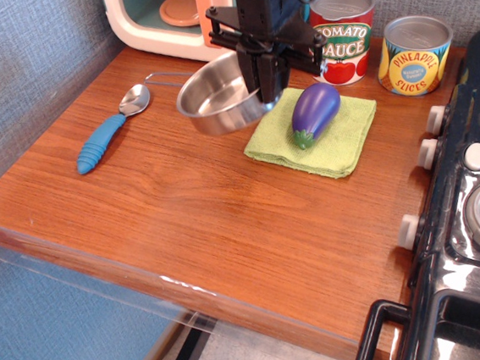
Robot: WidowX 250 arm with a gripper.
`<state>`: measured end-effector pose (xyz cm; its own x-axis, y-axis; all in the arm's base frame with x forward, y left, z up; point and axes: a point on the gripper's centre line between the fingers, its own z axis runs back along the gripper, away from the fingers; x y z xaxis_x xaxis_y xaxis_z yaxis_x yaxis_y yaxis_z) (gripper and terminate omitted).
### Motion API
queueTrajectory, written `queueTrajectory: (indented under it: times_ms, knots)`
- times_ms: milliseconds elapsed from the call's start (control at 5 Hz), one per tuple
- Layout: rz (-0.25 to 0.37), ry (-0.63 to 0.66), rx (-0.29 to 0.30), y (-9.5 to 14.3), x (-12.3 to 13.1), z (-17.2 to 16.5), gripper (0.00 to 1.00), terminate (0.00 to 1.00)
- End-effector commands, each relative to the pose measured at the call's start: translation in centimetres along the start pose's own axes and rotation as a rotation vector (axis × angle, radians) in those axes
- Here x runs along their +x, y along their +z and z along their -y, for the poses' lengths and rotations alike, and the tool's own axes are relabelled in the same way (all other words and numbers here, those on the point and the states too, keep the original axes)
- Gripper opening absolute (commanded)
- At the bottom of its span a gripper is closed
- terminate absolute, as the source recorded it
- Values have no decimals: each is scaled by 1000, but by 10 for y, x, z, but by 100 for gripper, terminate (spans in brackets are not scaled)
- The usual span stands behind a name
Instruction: Place the pot between the spoon and towel
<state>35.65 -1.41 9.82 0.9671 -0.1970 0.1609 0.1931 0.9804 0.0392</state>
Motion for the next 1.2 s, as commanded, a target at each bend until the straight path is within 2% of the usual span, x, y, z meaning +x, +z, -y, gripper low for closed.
queueTrajectory:
  times_ms: [0, 200, 600, 800, 1000]
  knots:
    - [-25, 68, 104, -8, 21, -50, 0, 0]
    - [-70, 79, 149, -23, 23, -64, 0, 0]
    - [-143, 134, 157, -45, 21, -80, 0, 0]
    - [-155, 156, 126, -49, 21, -81, 100, 0]
    - [-132, 124, 116, -44, 22, -74, 100, 0]
